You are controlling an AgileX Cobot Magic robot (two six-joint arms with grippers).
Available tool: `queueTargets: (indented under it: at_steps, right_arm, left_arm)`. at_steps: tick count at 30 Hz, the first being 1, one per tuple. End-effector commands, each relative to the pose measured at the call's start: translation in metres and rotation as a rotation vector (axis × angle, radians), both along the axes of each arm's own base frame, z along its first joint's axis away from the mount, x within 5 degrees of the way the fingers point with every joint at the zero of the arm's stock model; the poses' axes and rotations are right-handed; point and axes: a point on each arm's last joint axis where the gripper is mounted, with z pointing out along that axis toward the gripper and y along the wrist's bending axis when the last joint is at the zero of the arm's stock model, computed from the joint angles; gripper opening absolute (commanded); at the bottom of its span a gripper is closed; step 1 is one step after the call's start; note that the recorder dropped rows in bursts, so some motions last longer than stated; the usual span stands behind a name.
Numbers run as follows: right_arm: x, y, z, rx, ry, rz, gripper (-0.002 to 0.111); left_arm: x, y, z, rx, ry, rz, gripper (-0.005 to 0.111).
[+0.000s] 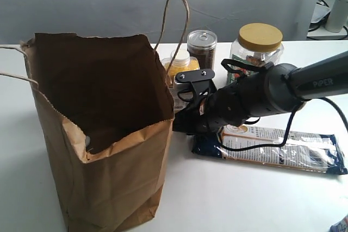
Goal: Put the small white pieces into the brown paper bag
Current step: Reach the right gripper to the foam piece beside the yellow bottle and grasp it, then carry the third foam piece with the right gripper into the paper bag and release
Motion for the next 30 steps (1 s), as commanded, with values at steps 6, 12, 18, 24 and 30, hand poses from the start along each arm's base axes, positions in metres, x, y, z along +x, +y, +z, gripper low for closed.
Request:
queueTargets:
  at_steps: [6,12,18,24,30]
  right_arm:
    - [-0.004,-0.004,0.020,0.021,-0.015,0.000,0.000]
    - [-0.026,-0.032,0.052,0.110,-0.061,-0.030,0.000]
    - [-0.061,-0.073,0.077,0.166,-0.096,-0.039,0.000]
    - [-0.116,-0.110,0.125,0.320,-0.182,0.020,0.000]
    - [-0.173,-0.137,0.165,0.522,-0.229,0.149,0.000]
  left_arm:
    - [0.000,0.000,-0.001,-0.011,-0.006,-0.004,0.000]
    - [0.000,0.000,-0.001,-0.011,-0.006,-0.004,0.000]
    - [0.000,0.000,-0.001,-0.011,-0.006,-0.004,0.000]
    - [0.000,0.000,-0.001,-0.011,-0.006,-0.004,0.000]
    - [0.000,0.000,-0.001,-0.011,-0.006,-0.004,0.000]
